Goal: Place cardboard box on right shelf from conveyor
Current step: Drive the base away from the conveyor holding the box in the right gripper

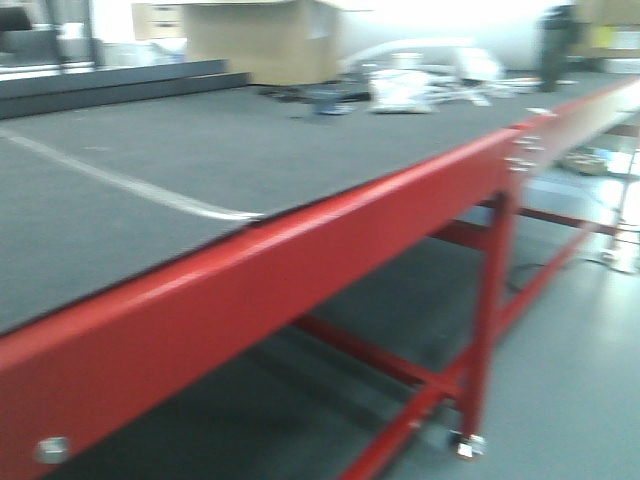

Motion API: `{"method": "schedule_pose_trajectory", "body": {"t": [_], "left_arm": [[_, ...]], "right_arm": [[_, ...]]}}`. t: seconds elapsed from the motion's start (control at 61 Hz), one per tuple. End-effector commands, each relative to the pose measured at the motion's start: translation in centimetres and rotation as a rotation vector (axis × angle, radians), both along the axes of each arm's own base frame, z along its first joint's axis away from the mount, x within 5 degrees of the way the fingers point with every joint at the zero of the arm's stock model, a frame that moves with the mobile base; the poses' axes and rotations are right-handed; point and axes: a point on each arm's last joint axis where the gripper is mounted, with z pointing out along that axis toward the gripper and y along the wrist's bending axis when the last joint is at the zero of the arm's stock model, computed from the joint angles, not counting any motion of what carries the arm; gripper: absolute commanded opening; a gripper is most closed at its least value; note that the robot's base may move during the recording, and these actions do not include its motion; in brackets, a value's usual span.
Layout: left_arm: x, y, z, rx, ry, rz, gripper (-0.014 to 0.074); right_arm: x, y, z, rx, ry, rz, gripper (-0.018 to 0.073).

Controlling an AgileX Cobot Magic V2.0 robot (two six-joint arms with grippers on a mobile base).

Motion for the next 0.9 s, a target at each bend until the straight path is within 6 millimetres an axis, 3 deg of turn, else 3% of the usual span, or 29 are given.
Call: {"method": "schedule_pose_trajectory", "body": {"t": [0.0,0.885], "left_arm": [[-0.01,0.05,0.60,-0.012,-0.084,0.006,-0.0116],[-0.01,0.05,0.60,-0.012,-0.084,0.006,-0.0116]], "right_arm": [[-0.31,-0.11,1.75,-0.001,-0.122,-0.015,0.0069],[-0.31,-0.11,1.75,-0.001,-0.122,-0.015,0.0069]]}}
